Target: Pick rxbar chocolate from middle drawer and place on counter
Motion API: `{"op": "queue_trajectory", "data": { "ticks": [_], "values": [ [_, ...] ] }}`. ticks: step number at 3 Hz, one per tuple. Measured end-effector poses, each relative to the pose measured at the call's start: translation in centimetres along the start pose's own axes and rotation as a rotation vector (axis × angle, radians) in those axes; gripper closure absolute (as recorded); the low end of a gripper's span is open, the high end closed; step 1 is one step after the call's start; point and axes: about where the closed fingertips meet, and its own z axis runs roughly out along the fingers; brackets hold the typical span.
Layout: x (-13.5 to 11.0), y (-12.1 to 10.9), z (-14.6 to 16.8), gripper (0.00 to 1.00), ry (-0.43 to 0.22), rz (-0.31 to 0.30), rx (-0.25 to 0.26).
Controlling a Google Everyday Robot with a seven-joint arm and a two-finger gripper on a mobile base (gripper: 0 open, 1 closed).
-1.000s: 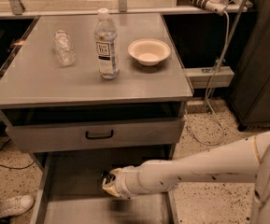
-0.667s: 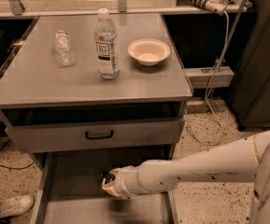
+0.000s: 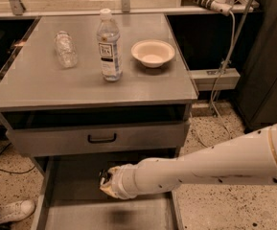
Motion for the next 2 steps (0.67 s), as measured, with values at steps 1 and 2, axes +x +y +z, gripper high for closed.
{"op": "queue_trajectory", "data": {
  "ticks": [1,2],
  "values": [
    [-3.1,0.8,-3.2,1.00,0.013,-0.050,0.039],
    [-6.1,1.6,-6.4,1.00,0.006,-0.124,0.086]
  ]
}}
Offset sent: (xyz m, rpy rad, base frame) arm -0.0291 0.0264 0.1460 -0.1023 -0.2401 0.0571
